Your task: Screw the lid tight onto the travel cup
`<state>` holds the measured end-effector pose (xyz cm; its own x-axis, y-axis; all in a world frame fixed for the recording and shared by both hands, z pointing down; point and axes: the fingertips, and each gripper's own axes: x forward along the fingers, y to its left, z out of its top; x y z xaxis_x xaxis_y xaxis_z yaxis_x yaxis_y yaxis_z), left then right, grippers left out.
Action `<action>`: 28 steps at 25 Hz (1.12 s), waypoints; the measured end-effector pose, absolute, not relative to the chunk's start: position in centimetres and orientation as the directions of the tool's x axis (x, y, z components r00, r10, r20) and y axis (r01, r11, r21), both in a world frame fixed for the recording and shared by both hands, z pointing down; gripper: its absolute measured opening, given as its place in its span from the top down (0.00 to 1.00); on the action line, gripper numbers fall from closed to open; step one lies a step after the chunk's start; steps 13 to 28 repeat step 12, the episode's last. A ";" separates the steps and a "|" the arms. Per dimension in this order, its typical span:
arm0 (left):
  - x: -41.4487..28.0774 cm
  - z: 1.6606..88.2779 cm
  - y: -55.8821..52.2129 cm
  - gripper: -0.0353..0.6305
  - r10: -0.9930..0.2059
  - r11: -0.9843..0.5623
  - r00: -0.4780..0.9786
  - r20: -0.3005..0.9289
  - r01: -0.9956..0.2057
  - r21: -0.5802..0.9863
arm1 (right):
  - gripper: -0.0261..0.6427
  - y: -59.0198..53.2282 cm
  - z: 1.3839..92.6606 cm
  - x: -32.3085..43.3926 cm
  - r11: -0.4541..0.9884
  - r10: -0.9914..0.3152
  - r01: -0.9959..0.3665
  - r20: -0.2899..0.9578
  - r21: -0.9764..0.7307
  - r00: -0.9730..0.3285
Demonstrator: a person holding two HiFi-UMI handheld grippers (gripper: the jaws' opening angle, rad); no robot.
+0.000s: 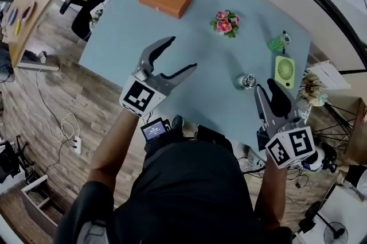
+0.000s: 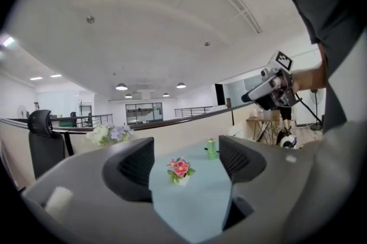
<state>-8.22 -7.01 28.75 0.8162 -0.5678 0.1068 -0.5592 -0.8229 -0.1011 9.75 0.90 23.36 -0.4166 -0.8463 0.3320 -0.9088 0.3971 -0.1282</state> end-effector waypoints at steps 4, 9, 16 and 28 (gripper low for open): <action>-12.4 27.0 -5.8 0.35 -0.626 -0.779 0.775 0.084 -0.620 -0.090 | 0.74 2.5 21.2 8.1 0.409 -0.857 -0.906 0.296 -0.109 -0.423; -16.8 26.5 -3.6 0.35 -0.665 -0.746 0.741 0.086 -0.657 -0.105 | 0.74 5.0 19.7 6.4 0.405 -0.867 -0.910 0.279 -0.091 -0.414; -19.2 26.3 -2.0 0.35 -0.681 -0.732 0.726 0.092 -0.672 -0.114 | 0.74 6.8 19.2 5.5 0.392 -0.873 -0.916 0.279 -0.085 -0.400; -19.2 26.3 -2.0 0.35 -0.681 -0.732 0.726 0.092 -0.672 -0.114 | 0.74 6.8 19.2 5.5 0.392 -0.873 -0.916 0.279 -0.085 -0.400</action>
